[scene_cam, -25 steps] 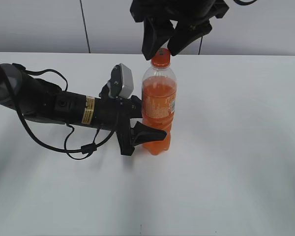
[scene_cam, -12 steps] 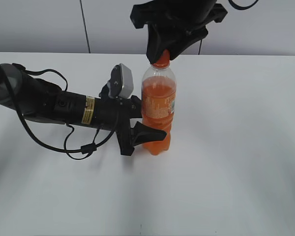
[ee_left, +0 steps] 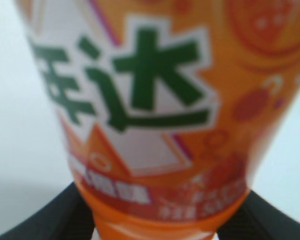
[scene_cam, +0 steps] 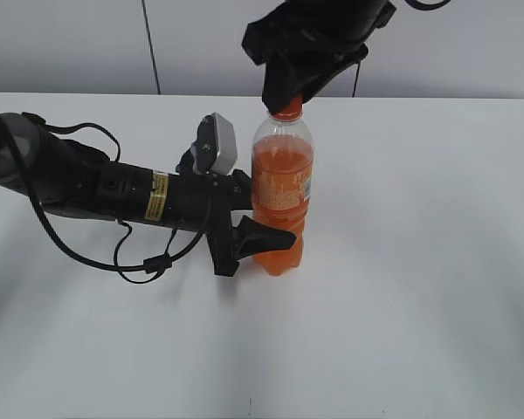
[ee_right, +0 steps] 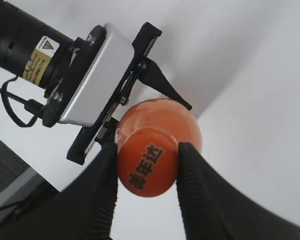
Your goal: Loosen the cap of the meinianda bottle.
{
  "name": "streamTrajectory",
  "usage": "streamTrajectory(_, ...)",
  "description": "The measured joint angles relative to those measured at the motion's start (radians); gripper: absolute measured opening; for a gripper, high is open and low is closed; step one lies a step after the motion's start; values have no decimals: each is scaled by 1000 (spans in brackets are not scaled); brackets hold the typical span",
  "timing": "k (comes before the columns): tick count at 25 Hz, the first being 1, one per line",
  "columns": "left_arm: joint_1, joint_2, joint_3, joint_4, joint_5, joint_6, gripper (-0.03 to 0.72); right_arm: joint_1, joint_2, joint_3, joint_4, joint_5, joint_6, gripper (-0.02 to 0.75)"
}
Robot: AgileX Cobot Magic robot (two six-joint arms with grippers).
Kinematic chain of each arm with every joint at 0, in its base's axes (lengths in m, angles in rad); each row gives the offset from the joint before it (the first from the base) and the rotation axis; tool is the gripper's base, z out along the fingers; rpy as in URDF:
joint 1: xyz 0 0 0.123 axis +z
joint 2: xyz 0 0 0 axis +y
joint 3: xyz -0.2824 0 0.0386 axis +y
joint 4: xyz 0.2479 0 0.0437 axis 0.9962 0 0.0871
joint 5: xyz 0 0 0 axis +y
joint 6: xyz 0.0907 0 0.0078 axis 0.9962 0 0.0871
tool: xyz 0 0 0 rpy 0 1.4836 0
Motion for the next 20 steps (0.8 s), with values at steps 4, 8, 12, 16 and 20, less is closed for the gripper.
streamTrajectory(4, 0, 0, 0, 0, 0, 0, 410, 0, 0, 0, 1, 0, -202, 272)
streamTrajectory(8, 0, 0, 0, 1, 0, 0, 410, 0, 0, 0, 1, 0, -482, 272)
streamTrajectory(12, 0, 0, 0, 2, 0, 0, 410, 0, 0, 0, 3, 0, -787, 270)
streamTrajectory(16, 0, 0, 0, 3, -2, 1, 410, 0, 0, 0, 6, 0, -981, 270)
streamTrajectory(20, 0, 0, 0, 3, -4, 2, 410, 0, 0, 0, 7, 4, -1103, 270)
